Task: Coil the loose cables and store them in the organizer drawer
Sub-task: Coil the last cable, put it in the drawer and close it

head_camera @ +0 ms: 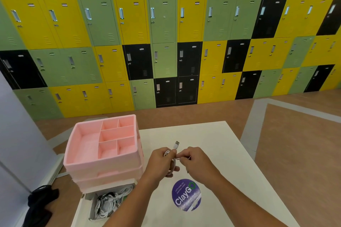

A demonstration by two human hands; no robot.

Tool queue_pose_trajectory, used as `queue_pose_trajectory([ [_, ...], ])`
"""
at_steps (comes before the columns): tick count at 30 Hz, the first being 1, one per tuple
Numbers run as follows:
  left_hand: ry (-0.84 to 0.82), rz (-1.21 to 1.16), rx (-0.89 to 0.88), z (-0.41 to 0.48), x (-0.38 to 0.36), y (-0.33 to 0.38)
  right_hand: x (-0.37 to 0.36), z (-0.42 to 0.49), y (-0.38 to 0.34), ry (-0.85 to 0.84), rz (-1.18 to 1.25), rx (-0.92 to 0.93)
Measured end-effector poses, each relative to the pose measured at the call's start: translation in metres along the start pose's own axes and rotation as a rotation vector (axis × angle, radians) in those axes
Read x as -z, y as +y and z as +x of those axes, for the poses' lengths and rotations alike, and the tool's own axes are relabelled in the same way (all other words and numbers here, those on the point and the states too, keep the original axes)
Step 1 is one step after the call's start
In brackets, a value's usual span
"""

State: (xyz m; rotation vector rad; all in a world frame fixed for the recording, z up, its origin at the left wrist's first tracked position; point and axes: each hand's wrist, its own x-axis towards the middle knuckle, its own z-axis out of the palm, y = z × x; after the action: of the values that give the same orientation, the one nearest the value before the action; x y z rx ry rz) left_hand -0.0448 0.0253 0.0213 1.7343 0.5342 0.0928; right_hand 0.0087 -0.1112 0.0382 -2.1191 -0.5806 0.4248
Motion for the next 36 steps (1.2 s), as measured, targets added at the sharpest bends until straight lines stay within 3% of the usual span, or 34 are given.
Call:
queue_pose_trajectory([
  [8, 0.067, 0.022, -0.053, 0.003, 0.002, -0.004, 0.004, 0.004, 0.002, 0.097, -0.058, -0.001],
  [14, -0.058, -0.023, -0.125, -0.005, 0.002, -0.004, 0.007, 0.005, 0.006, 0.182, 0.007, -0.029],
  [21, -0.168, 0.031, -0.298, -0.011, 0.001, 0.007, 0.007, 0.006, 0.008, 0.153, 0.556, -0.181],
  [30, 0.028, 0.118, -0.413, 0.001, 0.005, 0.003, 0.002, 0.001, 0.01, -0.121, 1.077, -0.392],
  [32, 0.051, 0.096, -0.397, 0.002, 0.004, 0.002, 0.0, 0.002, 0.012, -0.113, 0.945, -0.361],
  [36, 0.075, 0.118, -0.354, 0.004, 0.005, -0.001, 0.001, 0.003, 0.011, -0.011, 0.404, -0.203],
])
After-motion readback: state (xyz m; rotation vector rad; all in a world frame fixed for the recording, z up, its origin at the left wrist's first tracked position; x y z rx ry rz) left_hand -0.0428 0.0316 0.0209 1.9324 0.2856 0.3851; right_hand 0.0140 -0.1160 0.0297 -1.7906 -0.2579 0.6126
